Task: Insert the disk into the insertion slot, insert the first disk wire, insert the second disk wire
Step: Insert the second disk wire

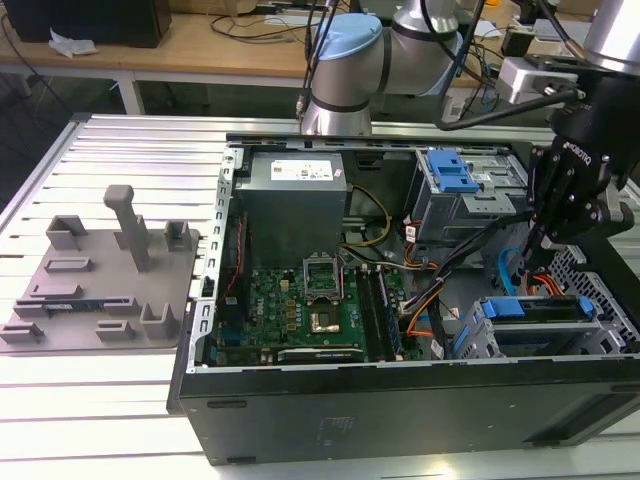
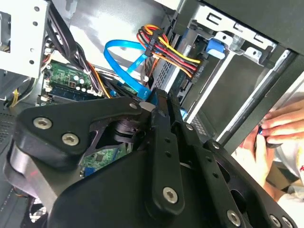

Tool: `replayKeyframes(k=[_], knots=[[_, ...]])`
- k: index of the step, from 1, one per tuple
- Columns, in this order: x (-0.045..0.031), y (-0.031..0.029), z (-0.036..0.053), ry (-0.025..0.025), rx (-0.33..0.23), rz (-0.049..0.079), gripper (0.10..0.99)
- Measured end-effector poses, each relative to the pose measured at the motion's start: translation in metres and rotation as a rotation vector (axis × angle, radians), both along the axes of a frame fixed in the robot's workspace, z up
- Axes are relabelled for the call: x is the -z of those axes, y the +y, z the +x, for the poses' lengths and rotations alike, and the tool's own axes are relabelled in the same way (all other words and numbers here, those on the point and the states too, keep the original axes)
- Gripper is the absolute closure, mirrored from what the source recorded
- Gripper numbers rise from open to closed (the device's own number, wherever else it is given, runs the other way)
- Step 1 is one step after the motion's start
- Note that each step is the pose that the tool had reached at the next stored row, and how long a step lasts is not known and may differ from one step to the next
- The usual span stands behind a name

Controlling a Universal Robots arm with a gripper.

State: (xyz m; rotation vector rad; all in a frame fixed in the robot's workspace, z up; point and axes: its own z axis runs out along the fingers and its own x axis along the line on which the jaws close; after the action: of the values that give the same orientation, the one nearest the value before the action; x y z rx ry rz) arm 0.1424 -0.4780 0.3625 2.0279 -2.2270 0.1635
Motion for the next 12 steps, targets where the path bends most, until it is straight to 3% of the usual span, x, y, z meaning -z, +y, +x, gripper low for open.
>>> replayKeyframes(k=[6,9,10,12], knots=[[0.0003,-0.0044,0.0000,0.0000,-0.048,0.001,0.925],[0.0003,-0.0085,0.0000,-0.0002,-0.055,0.009,0.925],[0.0003,-0.0113,0.0000,-0.0005,-0.056,0.017,0.925],[0.0004,-0.0197,0.0000,-0.0019,-0.056,0.067,0.925]])
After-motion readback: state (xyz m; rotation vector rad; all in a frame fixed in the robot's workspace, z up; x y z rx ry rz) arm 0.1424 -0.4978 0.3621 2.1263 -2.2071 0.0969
